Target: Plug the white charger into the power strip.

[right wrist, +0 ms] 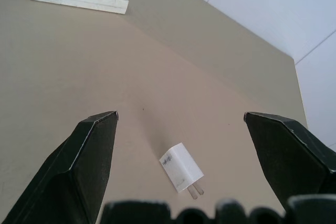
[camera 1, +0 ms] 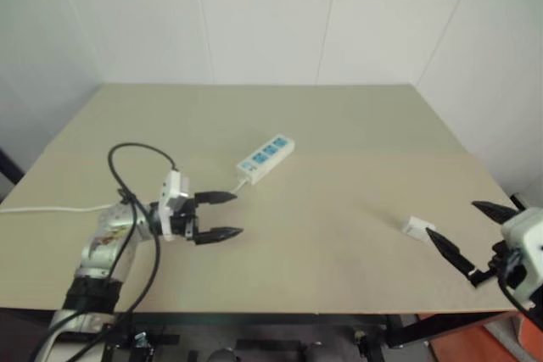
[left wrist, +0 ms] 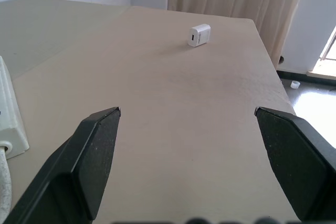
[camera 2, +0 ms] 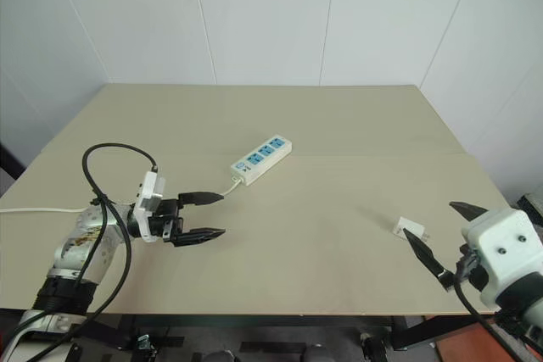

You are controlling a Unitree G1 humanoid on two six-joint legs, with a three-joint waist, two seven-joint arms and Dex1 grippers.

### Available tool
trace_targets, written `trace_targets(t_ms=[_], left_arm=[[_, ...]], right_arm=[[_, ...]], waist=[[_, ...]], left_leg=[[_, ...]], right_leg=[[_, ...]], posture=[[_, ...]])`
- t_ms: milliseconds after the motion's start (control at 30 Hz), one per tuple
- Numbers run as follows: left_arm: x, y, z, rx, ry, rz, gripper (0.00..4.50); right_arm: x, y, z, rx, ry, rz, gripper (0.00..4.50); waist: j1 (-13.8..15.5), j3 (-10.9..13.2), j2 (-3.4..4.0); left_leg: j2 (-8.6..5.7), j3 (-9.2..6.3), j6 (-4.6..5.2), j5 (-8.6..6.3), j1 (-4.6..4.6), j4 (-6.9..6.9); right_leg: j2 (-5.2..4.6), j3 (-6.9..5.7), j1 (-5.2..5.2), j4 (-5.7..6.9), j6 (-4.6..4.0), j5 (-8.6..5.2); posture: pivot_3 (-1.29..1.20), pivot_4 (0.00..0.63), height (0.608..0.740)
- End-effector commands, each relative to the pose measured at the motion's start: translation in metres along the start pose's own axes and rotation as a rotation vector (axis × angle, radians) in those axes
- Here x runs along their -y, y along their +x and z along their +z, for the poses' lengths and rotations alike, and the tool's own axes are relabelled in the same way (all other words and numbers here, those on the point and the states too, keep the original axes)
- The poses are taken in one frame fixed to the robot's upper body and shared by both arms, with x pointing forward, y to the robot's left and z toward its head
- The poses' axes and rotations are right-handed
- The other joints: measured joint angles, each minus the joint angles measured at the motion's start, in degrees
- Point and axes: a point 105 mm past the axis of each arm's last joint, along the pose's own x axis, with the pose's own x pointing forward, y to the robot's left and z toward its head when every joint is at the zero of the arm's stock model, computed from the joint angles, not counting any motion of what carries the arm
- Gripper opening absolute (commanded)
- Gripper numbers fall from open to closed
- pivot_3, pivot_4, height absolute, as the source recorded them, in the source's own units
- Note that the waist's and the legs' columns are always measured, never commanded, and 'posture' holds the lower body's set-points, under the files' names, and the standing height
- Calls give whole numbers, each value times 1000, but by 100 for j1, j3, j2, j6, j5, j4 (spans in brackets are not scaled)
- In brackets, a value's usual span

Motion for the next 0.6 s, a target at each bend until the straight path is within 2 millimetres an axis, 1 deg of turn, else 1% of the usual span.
trace_targets(t_ms=[33,167,333,433,500,600], left_arm=[[-4,-2,9,6,55,-2,4470],[-3,-2,9,7,55,-5,4470],[-9,3,17,14,77,16,4470],[-23,6,24,15,103,79,4470],[-33,10,26,-19,145,151,4470],[-35,17,46,17,177,171,4470]], right_arm=[[6,-7,9,18,-44,-31,4500],[4,-7,10,23,-43,-24,4500],[10,-4,13,37,-52,-33,4500],[15,8,18,74,-39,-27,4500],[12,18,17,94,-32,-11,4500],[23,31,25,142,-15,-29,4500]], waist=[[1,0,0],[-10,0,0],[-2,0,0],[-4,1,-1],[-9,0,-2],[-39,1,-2]], left_leg=[[0,0,0,0,0,0],[1,0,0,0,1,0],[0,0,0,0,0,0],[0,0,0,0,1,0],[-1,-1,0,0,2,1],[0,0,1,0,0,-1]], right_leg=[[0,0,0,0,0,0],[0,0,0,0,1,-1],[0,0,0,0,2,-1],[0,0,1,0,3,-1],[1,0,2,-1,5,0],[2,3,-1,-1,2,2]], posture=[[0,150,740],[0,150,740],[0,150,740],[0,150,740],[0,150,740],[0,150,740]])
